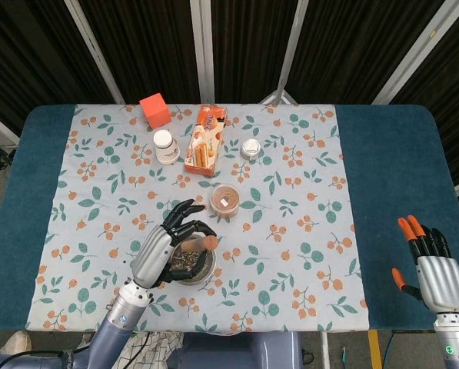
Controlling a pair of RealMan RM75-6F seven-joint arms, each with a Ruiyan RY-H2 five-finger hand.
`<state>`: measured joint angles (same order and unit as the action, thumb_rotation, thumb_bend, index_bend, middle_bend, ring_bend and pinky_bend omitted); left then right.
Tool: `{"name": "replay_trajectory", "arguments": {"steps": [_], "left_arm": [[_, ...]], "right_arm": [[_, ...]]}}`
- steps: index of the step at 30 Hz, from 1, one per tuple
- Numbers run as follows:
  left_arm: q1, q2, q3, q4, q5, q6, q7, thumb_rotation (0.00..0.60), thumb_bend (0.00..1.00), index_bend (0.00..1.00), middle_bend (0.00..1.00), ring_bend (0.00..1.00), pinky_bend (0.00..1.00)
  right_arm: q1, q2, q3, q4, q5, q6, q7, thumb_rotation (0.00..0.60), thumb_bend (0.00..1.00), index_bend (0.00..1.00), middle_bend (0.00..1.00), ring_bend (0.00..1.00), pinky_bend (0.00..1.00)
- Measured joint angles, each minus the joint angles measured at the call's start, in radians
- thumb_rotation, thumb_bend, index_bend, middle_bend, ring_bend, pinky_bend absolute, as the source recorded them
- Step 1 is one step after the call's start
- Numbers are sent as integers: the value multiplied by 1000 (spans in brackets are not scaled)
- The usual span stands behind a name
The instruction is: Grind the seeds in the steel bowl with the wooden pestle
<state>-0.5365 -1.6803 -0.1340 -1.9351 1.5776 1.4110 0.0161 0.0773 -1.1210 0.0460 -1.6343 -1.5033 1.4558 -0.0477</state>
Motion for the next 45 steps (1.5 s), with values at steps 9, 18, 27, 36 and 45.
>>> {"name": "replay_trajectory", "arguments": {"steps": [9, 18, 27, 36, 45], "left_arm": [[18, -33, 29, 174, 46, 32, -237, 600, 728, 648, 633, 155, 90], [29, -45, 39, 257, 35, 27, -367, 600, 728, 652, 637, 156, 91], [36, -53, 56, 314, 42, 17, -430, 600, 728, 658, 643, 156, 91], [36, -64, 74, 384, 51, 1, -488, 600, 727, 661, 646, 156, 90], [42, -75, 96, 445, 63, -3, -552, 600, 726, 661, 645, 156, 91]], "right_arm": [[2, -2, 4, -1, 13, -8, -3, 600, 367, 0, 0, 0, 0], [3, -3, 5, -2, 17, -11, -4, 600, 367, 0, 0, 0, 0], [3, -1, 4, -6, 19, -13, 2, 600, 367, 0, 0, 0, 0], [4, -1, 4, -6, 23, -19, 3, 600, 367, 0, 0, 0, 0], [5, -1, 4, -8, 28, -23, -1, 600, 366, 0, 0, 0, 0]]}}
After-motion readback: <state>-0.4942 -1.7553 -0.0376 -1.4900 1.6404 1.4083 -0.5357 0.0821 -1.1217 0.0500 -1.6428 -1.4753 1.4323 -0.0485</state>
